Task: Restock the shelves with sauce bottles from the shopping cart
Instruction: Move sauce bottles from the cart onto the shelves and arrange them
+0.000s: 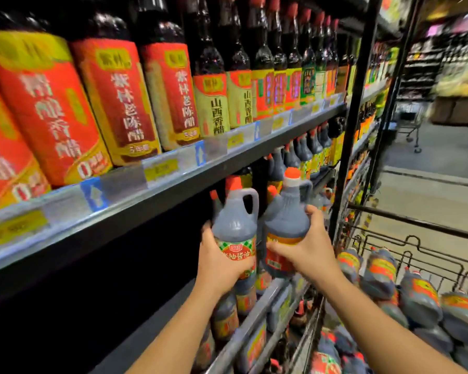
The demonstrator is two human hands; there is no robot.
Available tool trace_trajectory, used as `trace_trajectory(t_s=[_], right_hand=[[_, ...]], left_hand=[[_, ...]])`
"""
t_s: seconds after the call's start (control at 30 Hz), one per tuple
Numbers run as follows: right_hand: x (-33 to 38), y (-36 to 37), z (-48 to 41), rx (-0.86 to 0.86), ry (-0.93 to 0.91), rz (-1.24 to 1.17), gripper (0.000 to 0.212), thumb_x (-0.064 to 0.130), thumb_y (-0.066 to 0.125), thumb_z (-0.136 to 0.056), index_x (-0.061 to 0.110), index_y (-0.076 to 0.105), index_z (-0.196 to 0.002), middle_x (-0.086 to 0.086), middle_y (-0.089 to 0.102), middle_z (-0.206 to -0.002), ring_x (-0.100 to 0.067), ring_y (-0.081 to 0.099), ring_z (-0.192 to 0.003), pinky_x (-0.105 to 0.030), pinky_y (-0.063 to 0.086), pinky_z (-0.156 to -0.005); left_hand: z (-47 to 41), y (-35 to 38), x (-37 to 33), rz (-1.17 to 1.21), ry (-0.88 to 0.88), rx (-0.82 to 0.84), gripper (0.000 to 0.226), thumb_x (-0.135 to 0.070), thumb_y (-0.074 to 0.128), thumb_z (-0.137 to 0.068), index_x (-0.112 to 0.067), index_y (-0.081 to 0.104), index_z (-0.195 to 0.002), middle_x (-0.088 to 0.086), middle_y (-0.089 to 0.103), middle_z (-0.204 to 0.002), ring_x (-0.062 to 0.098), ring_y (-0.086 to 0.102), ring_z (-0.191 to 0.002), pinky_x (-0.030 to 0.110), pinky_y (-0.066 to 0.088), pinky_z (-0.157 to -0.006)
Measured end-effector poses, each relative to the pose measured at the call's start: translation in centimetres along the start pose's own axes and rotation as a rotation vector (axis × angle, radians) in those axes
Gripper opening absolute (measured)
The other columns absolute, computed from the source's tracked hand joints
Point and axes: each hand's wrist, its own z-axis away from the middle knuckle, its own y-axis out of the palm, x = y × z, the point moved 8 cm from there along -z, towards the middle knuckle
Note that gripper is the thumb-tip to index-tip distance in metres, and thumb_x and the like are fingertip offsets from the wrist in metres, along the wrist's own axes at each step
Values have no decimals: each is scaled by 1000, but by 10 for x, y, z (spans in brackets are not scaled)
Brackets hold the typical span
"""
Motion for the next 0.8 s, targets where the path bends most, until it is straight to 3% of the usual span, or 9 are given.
trace_trajectory(t_s=[0.13, 0.27, 0.33, 0.43, 0.5, 0.57, 0.67, 0.73, 0.8], right_hand=[[3, 24, -13, 25, 2, -8, 86, 29, 88, -60, 35, 31, -123, 17, 56, -107, 7, 61, -90, -13, 51, -64], [0, 47, -28, 58, 6, 26, 89, 32, 88, -59, 32, 30, -127, 5, 57, -114, -11, 62, -97, -30, 55, -74], [-2, 58, -36, 70, -3, 35, 88, 33, 88, -60, 33, 29, -125, 3, 57, -115, -13, 62, -98, -29, 55, -74], [-6, 72, -49, 80, -3, 40, 89, 35, 88, -59, 32, 29, -126, 3, 55, -115, -15, 60, -98, -26, 54, -71], [-10, 82, -58, 94, -6, 36, 90, 33, 89, -59, 30, 30, -127, 4, 55, -114, -14, 60, -98, -22, 53, -70], [-17, 93, -66, 120, -4, 36, 94, 29, 89, -59, 24, 30, -132, -2, 54, -120, -20, 59, -105, -33, 55, -80], [-26, 109, -79, 179, 30, 40, 98, 27, 85, -62, 17, 25, -139, -11, 51, -126, -29, 55, -111, -46, 52, -90], [-28, 117, -87, 192, 13, 45, 85, 32, 85, -61, 19, 31, -126, -11, 55, -120, -30, 56, -109, -47, 52, -88], [-27, 124, -94, 197, -5, 41, 88, 43, 85, -58, 21, 33, -126, -8, 56, -123, -27, 57, -111, -42, 52, -89]], left_hand=[[-14, -18, 15, -24, -54, -14, 108, -32, 88, -47, -37, 26, -135, -17, 65, -105, -7, 64, -81, 9, 48, -58], [-20, -30, 32, -44, -126, -35, 123, -30, 91, -49, -35, 17, -147, 4, 48, -143, 22, 55, -120, 43, 49, -97], [-26, -34, 39, -60, -162, -57, 123, -27, 92, -49, -28, 18, -148, 8, 46, -145, 28, 53, -124, 48, 45, -102], [-35, -38, 48, -70, -249, -93, 125, -24, 91, -54, -34, 10, -150, 5, 39, -151, 28, 49, -129, 43, 42, -107], [-39, -41, 52, -62, -259, -131, 127, -20, 91, -59, -35, 5, -152, 3, 33, -155, 27, 45, -132, 31, 37, -105], [-42, -43, 53, -61, -231, -161, 127, -18, 91, -61, -31, 5, -153, 4, 33, -155, 26, 46, -132, 25, 34, -98], [-48, -48, 51, -87, -185, -212, 123, -15, 92, -59, -25, 12, -152, 8, 41, -150, 25, 50, -129, 30, 40, -102], [-51, -50, 49, -100, -178, -255, 120, -15, 92, -59, -25, 15, -150, 7, 44, -147, 25, 51, -127, 33, 42, -102], [-54, -50, 49, -111, -182, -294, 118, -16, 91, -60, -26, 14, -149, 7, 44, -147, 27, 51, -127, 33, 41, -100]])
